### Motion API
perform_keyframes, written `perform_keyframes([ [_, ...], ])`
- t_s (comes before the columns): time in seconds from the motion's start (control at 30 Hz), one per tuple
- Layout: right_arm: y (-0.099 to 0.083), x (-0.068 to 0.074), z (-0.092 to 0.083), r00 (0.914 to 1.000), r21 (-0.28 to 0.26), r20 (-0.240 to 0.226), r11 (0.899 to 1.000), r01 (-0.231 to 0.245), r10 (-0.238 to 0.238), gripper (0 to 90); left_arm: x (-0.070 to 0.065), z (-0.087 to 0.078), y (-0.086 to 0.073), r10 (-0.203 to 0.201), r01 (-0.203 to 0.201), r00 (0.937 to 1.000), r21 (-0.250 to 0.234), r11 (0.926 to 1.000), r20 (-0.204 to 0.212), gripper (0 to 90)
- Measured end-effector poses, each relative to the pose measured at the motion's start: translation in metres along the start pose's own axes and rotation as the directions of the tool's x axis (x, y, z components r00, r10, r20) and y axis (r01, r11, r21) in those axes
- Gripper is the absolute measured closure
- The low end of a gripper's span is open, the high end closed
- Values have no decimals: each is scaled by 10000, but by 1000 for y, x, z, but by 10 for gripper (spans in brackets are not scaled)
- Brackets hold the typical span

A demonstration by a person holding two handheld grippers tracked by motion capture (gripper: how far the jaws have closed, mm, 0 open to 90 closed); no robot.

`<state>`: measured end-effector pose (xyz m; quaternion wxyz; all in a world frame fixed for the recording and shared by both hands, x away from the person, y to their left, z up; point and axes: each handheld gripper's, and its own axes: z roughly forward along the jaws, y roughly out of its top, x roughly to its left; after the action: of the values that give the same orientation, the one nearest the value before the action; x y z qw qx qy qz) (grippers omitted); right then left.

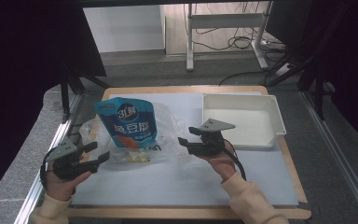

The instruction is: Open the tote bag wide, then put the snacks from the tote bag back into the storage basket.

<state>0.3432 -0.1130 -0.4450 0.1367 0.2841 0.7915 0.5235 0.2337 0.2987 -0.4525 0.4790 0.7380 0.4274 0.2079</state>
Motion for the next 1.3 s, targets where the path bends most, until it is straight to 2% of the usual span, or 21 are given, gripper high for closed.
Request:
perform_keyframes([
  [0.43,11,5,3,9998,-218,-91,9996,168,-170,380,-5,12,-12,77,-84,9998,401,9992,189,328],
  [0.57,21,7,12,9993,-208,-133,9992,344,-347,372,-8,13,-17,50,-60,9997,444,9990,233,327],
  [0.77,43,7,27,9991,-252,-267,9992,322,-328,366,-16,18,-24,171,-199,9991,731,9971,390,324],
  [0.93,57,11,39,9980,-283,-361,9983,505,-515,367,-17,21,-26,169,-208,9988,838,9963,468,323],
  [1.3,79,23,69,9931,-430,-879,9963,741,-776,410,-19,29,-33,129,-200,9977,1071,9940,669,321],
])
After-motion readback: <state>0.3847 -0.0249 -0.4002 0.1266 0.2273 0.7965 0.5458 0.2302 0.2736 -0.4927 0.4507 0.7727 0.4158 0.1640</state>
